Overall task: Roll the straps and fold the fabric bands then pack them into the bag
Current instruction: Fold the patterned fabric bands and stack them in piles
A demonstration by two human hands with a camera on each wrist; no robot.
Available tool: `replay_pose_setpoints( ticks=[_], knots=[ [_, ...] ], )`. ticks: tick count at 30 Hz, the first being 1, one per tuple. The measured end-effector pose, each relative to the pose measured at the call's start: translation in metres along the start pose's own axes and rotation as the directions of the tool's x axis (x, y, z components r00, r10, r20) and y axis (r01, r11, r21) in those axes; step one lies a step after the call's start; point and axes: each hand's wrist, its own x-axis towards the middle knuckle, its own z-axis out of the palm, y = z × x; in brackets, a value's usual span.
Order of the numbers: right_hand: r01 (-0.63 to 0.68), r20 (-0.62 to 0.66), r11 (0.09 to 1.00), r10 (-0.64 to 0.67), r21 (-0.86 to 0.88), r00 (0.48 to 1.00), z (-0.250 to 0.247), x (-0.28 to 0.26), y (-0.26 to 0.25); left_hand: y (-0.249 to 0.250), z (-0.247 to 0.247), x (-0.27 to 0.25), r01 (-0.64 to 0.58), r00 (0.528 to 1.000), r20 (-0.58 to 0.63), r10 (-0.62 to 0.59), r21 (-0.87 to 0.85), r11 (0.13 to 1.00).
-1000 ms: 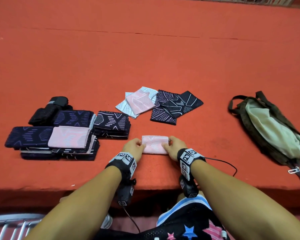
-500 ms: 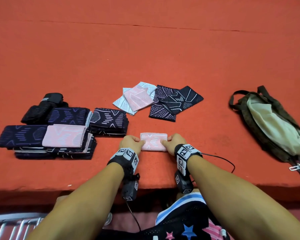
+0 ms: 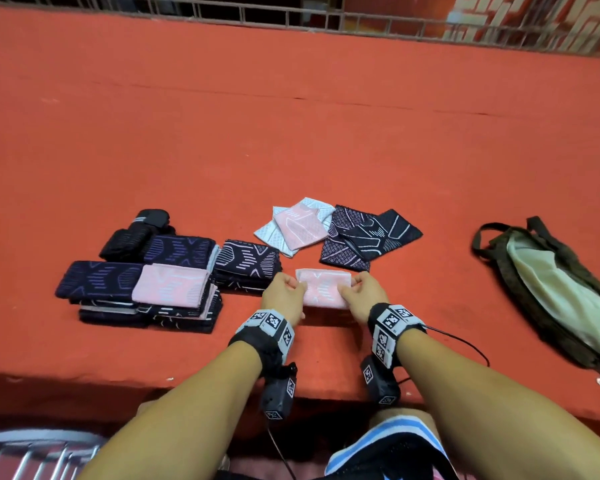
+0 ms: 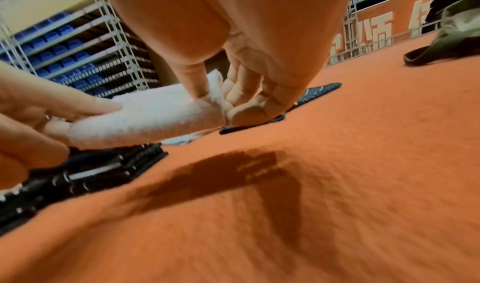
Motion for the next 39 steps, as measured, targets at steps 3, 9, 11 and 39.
replay_pose_setpoints(
  ticks=[3,9,11,39],
  knots=[
    [0.112,-0.069,0.980,-0.102,0.164,0.992,0.002,0.000,-0.030,0.017,-0.027,0.003,-0.095,0.992,-0.086,0.092,-0.042,0.995],
    [0.312,-0.090,0.938,-0.301,0.149,0.949,0.034,0.003,-0.094,0.029,-0.088,0.019,-0.279,0.934,-0.200,0.297,0.113,0.954],
    [0.315,-0.057,0.934,-0.310,0.170,0.949,0.049,0.005,-0.113,0.023,-0.105,0.030,-0.241,0.928,-0.249,0.277,0.167,0.956],
    [0.287,0.187,0.957,-0.272,-0.053,0.944,0.066,0.044,-0.107,0.021,-0.082,0.058,-0.077,0.973,-0.152,0.173,0.494,0.866]
  ],
)
